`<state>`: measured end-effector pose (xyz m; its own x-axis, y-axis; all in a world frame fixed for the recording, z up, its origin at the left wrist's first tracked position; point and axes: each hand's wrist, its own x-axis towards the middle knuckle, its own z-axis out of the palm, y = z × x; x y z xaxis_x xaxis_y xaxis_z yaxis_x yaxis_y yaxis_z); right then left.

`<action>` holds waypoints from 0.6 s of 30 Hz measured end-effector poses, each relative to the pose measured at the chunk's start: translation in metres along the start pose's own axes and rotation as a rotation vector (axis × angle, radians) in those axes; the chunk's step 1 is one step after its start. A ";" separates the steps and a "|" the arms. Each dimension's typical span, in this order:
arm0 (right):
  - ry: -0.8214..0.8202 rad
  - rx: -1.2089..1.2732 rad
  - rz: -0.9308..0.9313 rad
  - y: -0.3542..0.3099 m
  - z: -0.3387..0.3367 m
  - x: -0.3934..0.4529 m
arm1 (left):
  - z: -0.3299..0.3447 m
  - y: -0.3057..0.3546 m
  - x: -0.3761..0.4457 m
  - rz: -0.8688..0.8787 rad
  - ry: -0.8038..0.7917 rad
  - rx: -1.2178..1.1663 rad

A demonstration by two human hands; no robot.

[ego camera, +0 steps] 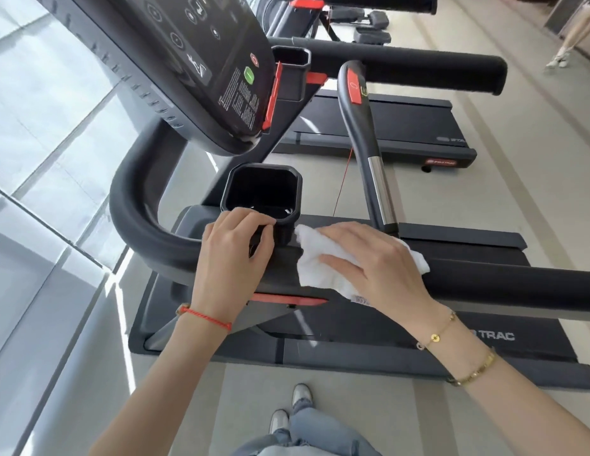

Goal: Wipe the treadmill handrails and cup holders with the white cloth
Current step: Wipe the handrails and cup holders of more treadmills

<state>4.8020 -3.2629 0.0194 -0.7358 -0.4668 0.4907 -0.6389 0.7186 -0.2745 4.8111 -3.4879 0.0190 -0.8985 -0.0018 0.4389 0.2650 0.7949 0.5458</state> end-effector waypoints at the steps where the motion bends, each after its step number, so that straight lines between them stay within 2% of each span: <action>1: 0.011 0.069 0.087 0.003 -0.003 0.010 | -0.001 -0.001 0.004 -0.014 0.027 0.008; 4: 0.111 0.108 0.243 0.018 -0.003 0.053 | -0.003 -0.006 0.019 -0.078 0.072 0.066; 7: 0.120 0.023 0.215 0.033 0.009 0.103 | -0.001 -0.012 0.034 -0.149 0.048 0.126; 10: -0.141 -0.009 0.170 0.040 0.038 0.141 | 0.004 -0.018 0.045 -0.207 0.011 0.157; 12: -0.340 0.116 0.165 0.042 0.054 0.153 | 0.006 -0.020 0.049 -0.240 0.007 0.162; 15: -0.418 0.293 0.151 0.054 0.057 0.154 | 0.006 -0.024 0.053 -0.270 0.022 0.169; 18: -0.479 0.318 0.108 0.062 0.058 0.154 | 0.003 -0.033 0.057 -0.296 0.008 0.181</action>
<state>4.6361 -3.3198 0.0301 -0.7726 -0.6338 0.0378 -0.5362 0.6195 -0.5734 4.7500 -3.5119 0.0238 -0.9242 -0.2528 0.2861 -0.0742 0.8540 0.5150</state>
